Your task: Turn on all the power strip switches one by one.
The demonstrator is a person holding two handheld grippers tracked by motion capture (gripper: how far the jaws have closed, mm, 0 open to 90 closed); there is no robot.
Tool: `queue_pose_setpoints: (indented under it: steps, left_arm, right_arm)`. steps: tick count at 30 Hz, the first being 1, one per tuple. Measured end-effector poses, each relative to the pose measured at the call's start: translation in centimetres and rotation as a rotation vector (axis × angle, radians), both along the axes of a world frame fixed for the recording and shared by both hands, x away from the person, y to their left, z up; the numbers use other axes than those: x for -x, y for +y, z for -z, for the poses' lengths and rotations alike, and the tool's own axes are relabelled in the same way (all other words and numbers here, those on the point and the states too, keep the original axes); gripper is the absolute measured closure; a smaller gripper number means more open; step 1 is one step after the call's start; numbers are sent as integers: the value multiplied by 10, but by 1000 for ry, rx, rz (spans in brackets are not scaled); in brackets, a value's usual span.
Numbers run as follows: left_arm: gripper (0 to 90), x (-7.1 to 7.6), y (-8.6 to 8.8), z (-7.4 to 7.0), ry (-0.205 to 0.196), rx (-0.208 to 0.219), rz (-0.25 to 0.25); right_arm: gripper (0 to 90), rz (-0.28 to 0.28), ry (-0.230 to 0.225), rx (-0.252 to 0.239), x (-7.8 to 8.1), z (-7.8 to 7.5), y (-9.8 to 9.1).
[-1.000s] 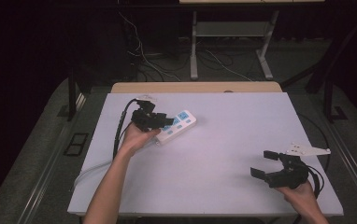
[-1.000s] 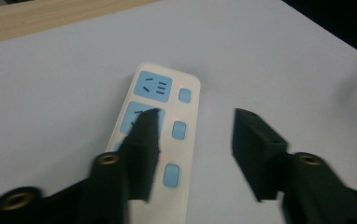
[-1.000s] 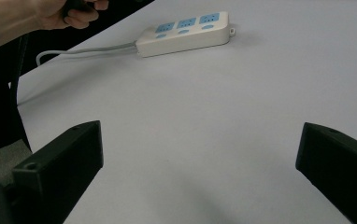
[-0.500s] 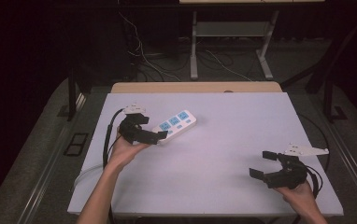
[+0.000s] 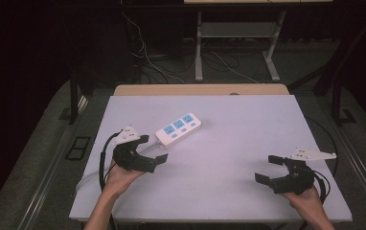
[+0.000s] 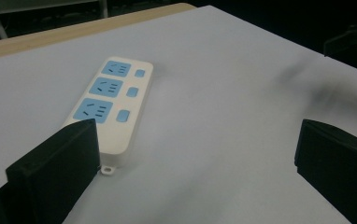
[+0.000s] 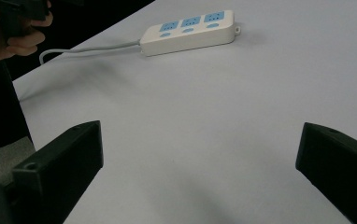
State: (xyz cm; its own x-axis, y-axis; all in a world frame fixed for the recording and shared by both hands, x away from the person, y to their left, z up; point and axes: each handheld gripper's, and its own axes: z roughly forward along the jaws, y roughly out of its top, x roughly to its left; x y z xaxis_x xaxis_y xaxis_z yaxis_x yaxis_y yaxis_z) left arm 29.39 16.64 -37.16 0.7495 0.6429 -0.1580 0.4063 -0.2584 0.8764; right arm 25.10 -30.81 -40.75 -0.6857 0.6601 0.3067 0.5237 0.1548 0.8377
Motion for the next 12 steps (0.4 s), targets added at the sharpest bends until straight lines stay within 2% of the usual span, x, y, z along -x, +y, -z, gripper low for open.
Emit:
queue_pose_setpoints:
  steps: [4,6,12]
  left_arm:
    - [0,12,2,6,-6,29,-6]
    - [0,17,1,10,1,53,8]
    - [0,25,-1,24,15,40,18]
  right_arm:
    - [5,4,3,-5,0,1,-1]
    - [5,5,4,-5,0,1,-2]
    - [5,0,4,-4,1,2,0]
